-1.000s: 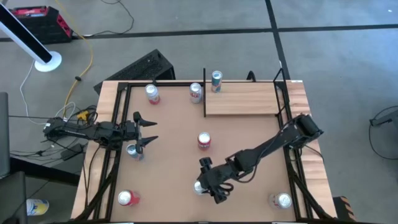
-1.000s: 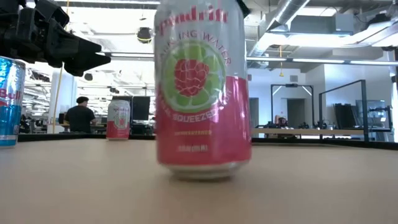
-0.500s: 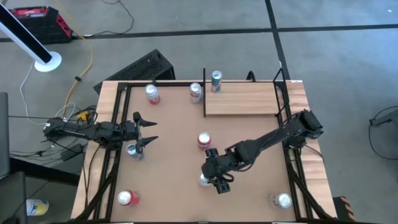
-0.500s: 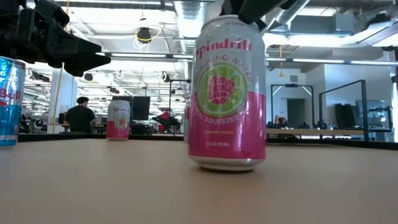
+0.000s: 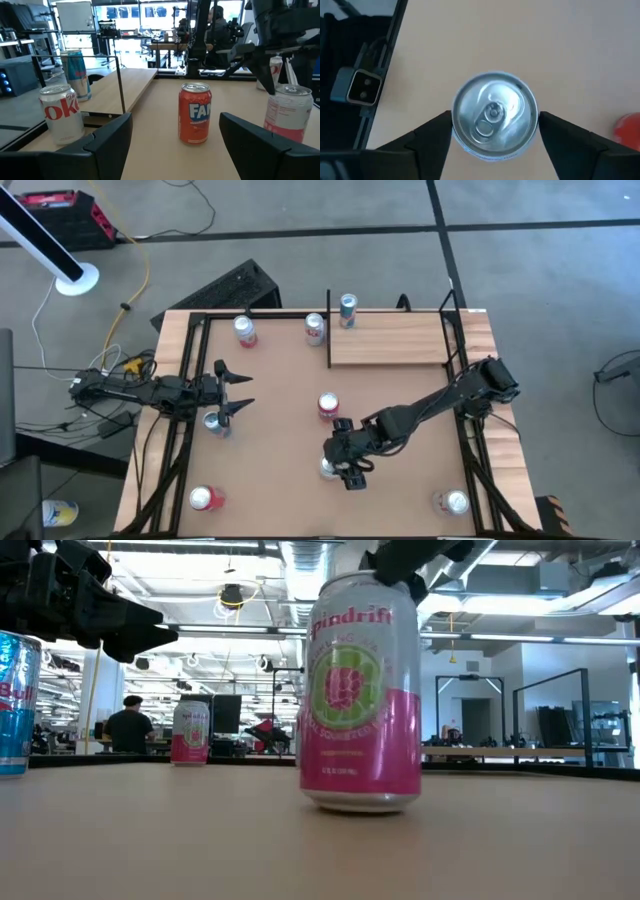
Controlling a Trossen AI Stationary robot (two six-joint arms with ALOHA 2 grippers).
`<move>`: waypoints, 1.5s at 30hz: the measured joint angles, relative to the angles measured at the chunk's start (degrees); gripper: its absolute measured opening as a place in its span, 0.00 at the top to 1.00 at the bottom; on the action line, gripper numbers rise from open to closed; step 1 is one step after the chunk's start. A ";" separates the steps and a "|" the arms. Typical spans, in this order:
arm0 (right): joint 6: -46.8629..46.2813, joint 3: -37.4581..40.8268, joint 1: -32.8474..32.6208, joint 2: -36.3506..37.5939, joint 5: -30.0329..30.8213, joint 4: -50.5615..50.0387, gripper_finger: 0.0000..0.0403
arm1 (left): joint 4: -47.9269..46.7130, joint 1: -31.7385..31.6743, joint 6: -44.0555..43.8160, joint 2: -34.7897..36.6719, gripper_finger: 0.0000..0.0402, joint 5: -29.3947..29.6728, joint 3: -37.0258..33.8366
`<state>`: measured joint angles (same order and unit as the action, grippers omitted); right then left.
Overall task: Place canned beverage on shelf
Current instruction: Put the bottom pink-white soda can on the shelf
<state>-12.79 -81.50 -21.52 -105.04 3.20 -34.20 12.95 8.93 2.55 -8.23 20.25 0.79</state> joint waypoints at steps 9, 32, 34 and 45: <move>-2.63 0.16 -0.10 -0.25 0.15 1.26 0.16 | -0.02 0.00 0.00 0.00 0.29 0.00 0.01; -0.80 0.14 -1.21 -1.17 2.17 5.79 0.25 | -0.26 0.00 0.26 0.00 0.29 0.00 0.01; 0.34 0.14 -1.20 -1.11 2.76 5.40 0.27 | -0.26 0.00 0.26 0.00 0.29 0.00 0.01; 0.94 1.29 0.43 5.56 9.68 -4.46 0.29 | -0.77 -0.01 0.25 0.00 0.29 0.00 0.01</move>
<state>-11.84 -80.21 -21.09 -99.48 12.88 -38.65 12.18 8.92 2.80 -8.23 20.25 0.80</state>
